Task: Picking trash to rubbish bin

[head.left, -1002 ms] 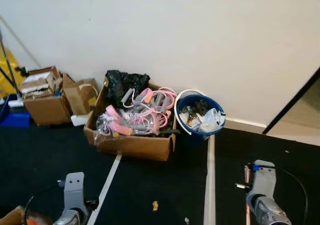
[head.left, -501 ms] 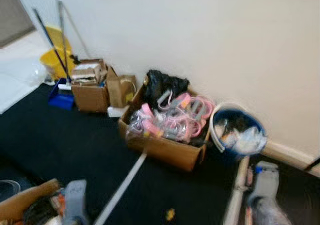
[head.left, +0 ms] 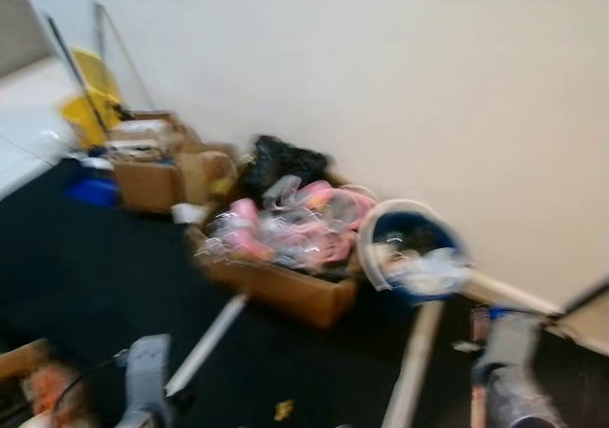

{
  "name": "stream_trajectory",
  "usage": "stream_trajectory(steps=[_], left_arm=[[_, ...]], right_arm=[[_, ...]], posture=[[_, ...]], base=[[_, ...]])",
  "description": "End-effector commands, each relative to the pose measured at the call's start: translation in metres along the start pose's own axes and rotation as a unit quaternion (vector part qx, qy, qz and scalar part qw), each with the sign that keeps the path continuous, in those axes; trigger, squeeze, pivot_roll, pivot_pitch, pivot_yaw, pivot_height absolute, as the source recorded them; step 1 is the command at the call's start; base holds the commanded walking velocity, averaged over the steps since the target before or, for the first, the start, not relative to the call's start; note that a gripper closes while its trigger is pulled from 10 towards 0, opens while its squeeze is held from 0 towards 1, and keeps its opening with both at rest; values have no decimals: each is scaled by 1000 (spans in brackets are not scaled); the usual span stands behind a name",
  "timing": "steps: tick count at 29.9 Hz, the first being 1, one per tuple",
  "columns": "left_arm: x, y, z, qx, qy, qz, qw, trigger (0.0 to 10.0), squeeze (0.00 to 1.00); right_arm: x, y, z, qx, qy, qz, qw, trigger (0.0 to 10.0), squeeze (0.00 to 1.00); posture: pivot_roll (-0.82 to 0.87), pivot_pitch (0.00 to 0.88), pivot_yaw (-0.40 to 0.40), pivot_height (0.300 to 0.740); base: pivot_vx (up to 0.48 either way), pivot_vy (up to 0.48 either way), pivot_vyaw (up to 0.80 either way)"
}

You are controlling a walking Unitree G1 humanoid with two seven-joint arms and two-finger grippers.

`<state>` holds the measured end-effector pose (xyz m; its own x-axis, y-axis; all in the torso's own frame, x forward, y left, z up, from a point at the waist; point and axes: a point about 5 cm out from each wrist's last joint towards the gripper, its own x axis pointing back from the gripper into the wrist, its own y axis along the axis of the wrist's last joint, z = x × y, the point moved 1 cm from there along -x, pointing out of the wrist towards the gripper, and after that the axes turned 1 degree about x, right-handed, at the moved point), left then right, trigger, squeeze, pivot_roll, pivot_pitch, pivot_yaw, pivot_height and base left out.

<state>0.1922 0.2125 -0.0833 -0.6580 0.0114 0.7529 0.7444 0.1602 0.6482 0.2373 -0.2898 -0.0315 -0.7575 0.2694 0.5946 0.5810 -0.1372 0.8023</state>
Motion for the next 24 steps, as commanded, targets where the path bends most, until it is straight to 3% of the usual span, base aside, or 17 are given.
stream_trajectory(steps=[1,17,24], left_arm=[[2,-8,1,0,2,15,1000,10000,0],[4,-16,3,-16,10,33,999,10000,0],[6,-24,4,-29,10,50,998,10000,0]], right_arm=[[0,-1,0,-3,7,1,1000,10000,0],[-2,7,11,13,60,-14,998,10000,0],[-4,23,20,9,94,-42,995,10000,0]], posture=[[-38,101,37,740],[-35,102,38,740],[-36,93,41,740]], base=[[0,-300,538],[0,0,780],[0,0,781]])
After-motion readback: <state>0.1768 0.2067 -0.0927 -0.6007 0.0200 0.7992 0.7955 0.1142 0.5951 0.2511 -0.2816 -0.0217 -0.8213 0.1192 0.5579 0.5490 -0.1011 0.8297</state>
